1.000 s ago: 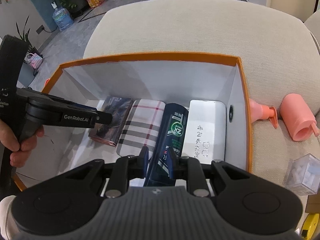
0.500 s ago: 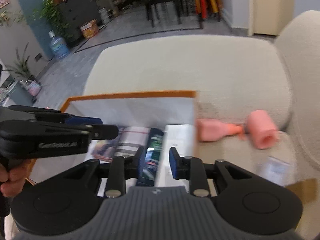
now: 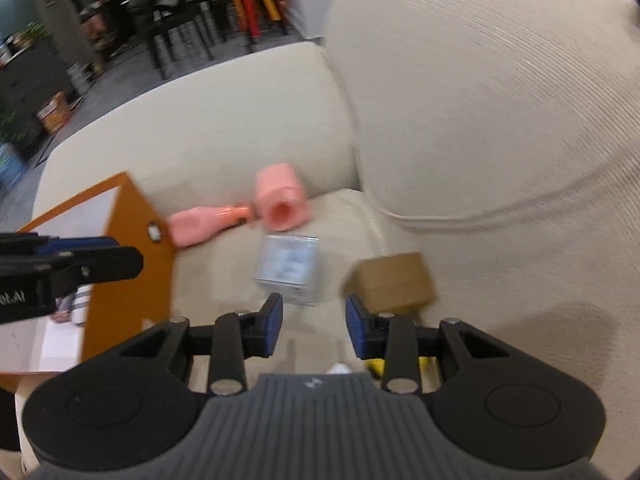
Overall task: Organize rigid objects
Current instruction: 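Move the left gripper to the pink pump bottle while the right moves to the pink cup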
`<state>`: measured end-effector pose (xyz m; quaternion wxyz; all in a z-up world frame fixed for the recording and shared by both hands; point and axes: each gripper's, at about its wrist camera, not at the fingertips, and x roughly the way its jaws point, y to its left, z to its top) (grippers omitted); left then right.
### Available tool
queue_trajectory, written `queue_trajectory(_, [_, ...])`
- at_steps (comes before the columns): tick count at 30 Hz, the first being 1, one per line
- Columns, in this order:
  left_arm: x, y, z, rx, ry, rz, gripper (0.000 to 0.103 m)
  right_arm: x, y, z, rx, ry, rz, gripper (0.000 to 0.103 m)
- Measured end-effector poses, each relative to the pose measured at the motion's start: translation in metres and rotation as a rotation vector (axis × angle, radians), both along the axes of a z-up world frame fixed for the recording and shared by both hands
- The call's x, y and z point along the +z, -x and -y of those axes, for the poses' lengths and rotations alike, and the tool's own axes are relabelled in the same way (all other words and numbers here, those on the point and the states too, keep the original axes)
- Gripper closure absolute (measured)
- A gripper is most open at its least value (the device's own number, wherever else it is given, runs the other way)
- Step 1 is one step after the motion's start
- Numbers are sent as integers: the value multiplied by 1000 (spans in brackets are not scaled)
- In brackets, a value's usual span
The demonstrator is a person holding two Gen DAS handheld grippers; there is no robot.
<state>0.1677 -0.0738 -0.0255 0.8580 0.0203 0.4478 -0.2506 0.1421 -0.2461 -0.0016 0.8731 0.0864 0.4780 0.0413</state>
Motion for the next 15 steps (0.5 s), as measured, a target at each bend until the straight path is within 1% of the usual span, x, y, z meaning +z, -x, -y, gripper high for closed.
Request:
queue_trajectory(3, [-8, -16, 6, -33, -64, 1, 63, -3, -11, 7, 18, -17, 9, 68])
queue_trajectory(4, [-11, -23, 7, -46, -93, 4, 63, -4, -16, 7, 29, -22, 15, 66])
queue_trajectory(6, [-16, -38, 11, -66, -164, 3, 63, -7, -27, 3, 49, -38, 26, 62])
queue_trajectory(8, [-23, -55, 15, -94, -231, 0, 63, -12, -42, -3, 70, -61, 31, 62])
queue_trajectory(11, [-39, -81, 25, -157, -339, -7, 63, -24, -65, -14, 105, -81, 25, 58])
queue_trajectory(13, [-52, -97, 33, -212, -405, -10, 63, -35, -82, -21, 137, -67, 11, 52])
queue_trajectory(15, [-65, -112, 38, -250, -449, -42, 62, -46, -97, -26, 165, -47, 2, 52])
